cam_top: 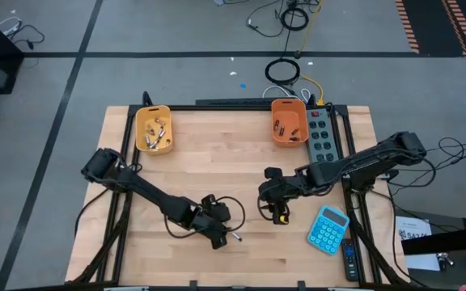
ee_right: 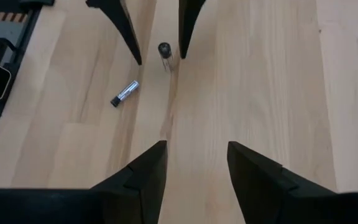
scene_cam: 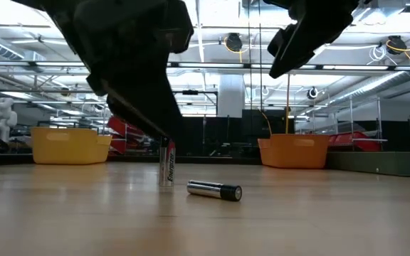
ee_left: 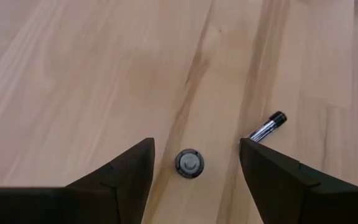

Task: Sort batteries
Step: Put the silver battery into the yellow bin

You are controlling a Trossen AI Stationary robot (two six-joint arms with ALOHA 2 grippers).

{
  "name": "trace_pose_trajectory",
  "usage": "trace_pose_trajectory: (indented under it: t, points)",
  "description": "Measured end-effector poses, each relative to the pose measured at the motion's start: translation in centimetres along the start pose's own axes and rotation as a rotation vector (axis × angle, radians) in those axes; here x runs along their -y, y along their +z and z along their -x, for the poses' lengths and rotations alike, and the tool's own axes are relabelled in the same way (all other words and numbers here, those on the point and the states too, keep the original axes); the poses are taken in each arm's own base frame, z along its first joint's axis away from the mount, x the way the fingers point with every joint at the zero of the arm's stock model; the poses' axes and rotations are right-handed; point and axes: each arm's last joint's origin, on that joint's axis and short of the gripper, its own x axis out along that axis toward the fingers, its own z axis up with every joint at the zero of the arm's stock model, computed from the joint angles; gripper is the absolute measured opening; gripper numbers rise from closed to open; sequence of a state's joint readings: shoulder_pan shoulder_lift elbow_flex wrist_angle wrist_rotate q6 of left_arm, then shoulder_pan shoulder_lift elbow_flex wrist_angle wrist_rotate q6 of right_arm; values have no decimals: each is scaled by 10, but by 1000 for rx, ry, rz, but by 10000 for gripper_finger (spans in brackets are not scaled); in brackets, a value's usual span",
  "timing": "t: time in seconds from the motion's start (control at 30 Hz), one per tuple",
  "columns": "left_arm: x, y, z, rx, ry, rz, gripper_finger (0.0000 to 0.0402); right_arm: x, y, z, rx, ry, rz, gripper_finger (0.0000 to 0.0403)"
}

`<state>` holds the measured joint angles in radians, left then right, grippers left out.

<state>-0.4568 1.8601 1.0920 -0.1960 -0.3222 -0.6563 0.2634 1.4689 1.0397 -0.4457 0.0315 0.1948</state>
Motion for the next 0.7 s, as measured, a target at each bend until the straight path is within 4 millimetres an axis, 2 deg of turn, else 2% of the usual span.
trace_pose_trajectory:
  t: [0.13, 0.23, 0.33, 0.47, 0.6, 0.7]
  points:
    - [0, -2, -4, -6, 5, 8, 243, 0, 0, 0, -3, -1, 4, 160]
    - [-1, -3, -6, -10, 11, 12, 224, 0, -1, 0, -6, -1, 5, 160]
    - [-2, -3, -8, -13, 15, 8, 172, 0, -1, 0, -5, -2, 6, 160]
    - [-3, -3, -9, -17, 16, 25, 61, 0, 0, 0, -5, -2, 13, 160]
    - [-11, -1, -9, -49, 44, 122, 53, 1, 0, 0, -5, -3, 14, 160]
    - [-25, 1, -3, -106, 121, 155, 53, 1, 0, 0, -4, -5, 14, 160]
